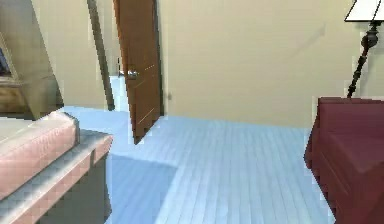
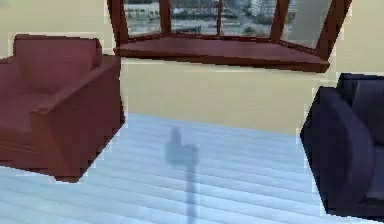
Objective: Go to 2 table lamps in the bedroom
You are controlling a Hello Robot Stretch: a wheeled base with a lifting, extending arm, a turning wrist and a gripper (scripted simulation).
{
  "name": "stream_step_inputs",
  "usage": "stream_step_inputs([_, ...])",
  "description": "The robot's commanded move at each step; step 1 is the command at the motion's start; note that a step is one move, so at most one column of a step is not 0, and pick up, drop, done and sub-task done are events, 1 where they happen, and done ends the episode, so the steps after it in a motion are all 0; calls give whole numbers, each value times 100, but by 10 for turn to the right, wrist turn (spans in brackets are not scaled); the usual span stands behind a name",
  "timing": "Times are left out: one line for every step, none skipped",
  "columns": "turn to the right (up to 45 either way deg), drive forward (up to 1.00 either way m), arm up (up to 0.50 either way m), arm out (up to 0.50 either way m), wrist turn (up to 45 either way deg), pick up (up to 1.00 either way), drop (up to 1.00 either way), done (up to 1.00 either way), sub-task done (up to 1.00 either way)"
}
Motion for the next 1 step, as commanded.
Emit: stream_step_inputs([0, 100, 0, 0, 0, 0, 0, 0, 0])
